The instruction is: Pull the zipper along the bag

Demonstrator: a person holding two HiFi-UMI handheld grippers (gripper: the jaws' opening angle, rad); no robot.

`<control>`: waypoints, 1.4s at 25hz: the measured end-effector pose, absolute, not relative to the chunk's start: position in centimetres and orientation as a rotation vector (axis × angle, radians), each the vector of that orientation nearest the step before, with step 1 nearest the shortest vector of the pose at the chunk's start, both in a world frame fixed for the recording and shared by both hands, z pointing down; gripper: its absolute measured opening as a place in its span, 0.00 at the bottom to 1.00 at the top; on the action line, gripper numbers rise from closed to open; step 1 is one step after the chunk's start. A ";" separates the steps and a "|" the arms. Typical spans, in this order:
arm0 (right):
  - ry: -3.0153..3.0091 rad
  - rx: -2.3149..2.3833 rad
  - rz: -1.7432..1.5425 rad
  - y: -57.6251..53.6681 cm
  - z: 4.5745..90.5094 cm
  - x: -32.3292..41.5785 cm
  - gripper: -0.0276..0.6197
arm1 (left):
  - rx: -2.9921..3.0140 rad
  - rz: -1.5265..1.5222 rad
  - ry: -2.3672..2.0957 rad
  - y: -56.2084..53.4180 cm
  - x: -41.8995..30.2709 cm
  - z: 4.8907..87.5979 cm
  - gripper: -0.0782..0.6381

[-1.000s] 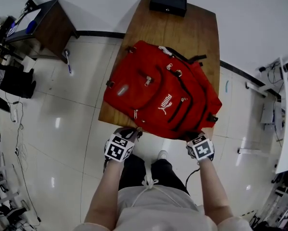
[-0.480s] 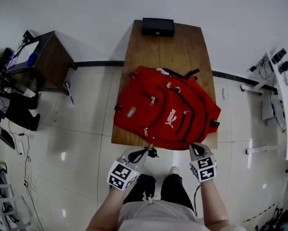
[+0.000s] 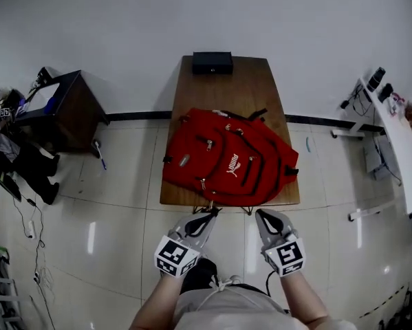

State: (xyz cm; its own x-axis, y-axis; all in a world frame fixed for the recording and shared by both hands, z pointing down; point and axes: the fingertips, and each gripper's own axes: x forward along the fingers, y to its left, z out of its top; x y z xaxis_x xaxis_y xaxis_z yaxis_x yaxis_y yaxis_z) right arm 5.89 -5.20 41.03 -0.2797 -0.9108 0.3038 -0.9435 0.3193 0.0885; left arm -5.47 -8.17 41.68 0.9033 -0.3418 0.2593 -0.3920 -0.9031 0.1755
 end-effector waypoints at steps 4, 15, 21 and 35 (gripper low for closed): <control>-2.363 1.616 0.103 -0.4 39.6 5.0 0.05 | 2.859 0.259 -0.662 -3.6 -5.8 39.9 0.12; -2.493 1.569 0.024 10.8 37.3 3.9 0.05 | 2.833 0.125 -0.784 8.6 -6.5 37.0 0.12; -2.491 1.557 -0.037 12.2 36.3 3.1 0.05 | 2.891 0.114 -0.742 10.5 -6.8 35.4 0.12; -2.454 1.631 -0.055 11.8 33.9 1.4 0.05 | 2.969 0.122 -0.743 9.4 -8.8 32.9 0.12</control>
